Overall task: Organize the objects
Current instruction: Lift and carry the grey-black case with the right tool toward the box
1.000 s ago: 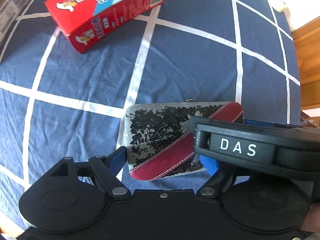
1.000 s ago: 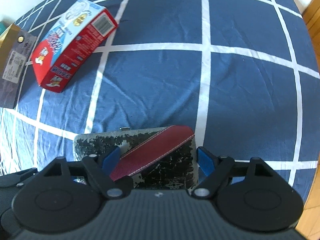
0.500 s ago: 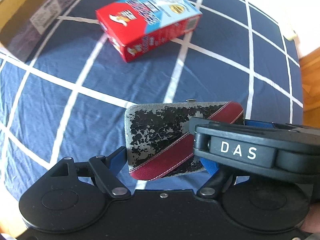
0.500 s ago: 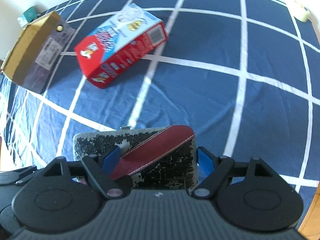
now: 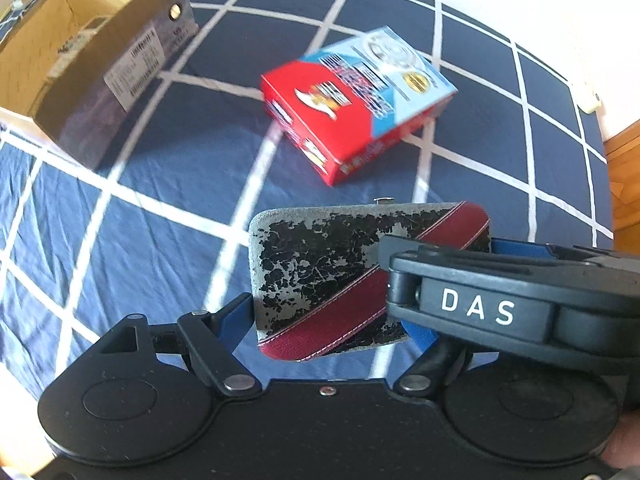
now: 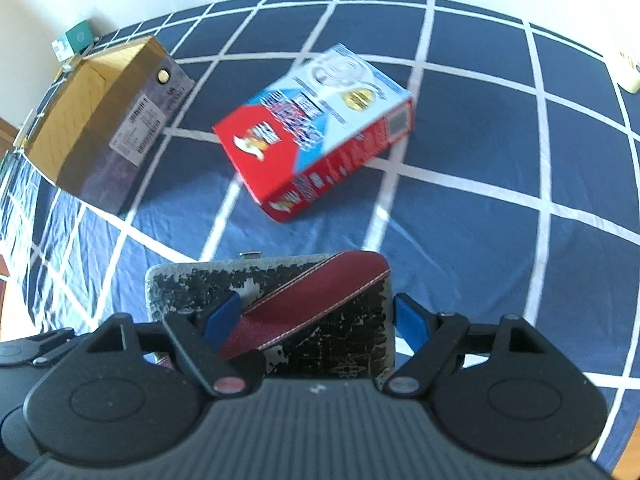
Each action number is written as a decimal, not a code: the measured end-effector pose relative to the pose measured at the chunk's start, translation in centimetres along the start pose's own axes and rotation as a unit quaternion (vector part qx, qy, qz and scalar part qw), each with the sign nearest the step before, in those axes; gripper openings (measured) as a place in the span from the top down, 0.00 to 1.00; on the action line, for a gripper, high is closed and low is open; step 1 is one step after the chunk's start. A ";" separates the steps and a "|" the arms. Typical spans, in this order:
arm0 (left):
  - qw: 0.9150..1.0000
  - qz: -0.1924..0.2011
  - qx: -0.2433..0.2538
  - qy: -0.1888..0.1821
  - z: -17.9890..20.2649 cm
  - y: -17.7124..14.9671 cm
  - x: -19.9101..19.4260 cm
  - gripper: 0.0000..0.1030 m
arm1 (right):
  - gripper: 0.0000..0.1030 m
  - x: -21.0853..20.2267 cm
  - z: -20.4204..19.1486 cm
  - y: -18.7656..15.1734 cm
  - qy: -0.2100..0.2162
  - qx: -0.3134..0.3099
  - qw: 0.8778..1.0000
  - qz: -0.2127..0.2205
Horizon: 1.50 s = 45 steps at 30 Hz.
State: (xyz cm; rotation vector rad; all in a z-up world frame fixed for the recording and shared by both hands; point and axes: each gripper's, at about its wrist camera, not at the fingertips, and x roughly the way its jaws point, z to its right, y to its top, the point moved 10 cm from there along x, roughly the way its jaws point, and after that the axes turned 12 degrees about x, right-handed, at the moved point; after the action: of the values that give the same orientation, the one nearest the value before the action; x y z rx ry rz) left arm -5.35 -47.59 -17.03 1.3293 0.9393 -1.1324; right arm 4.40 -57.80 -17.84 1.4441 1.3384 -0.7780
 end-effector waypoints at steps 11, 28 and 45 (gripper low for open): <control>0.999 0.012 0.048 -0.010 -7.2 1.7 -1.5 0.24 | 0.20 0.8 -8.0 1.8 -0.008 0.035 0.999 0.028; 0.997 0.030 0.071 -0.011 -14.0 3.9 -3.1 0.25 | 0.20 1.6 -15.7 3.8 -0.010 0.055 0.997 0.057; 0.998 0.045 0.054 -0.003 -16.9 5.0 -4.2 0.25 | 0.20 1.7 -18.6 4.8 -0.002 0.039 0.997 0.059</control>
State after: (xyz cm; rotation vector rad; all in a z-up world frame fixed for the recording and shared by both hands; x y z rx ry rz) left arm 0.25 -30.94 -12.77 1.4409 0.8156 -1.1311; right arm 6.46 -39.42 -12.46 1.5676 1.2197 -0.7621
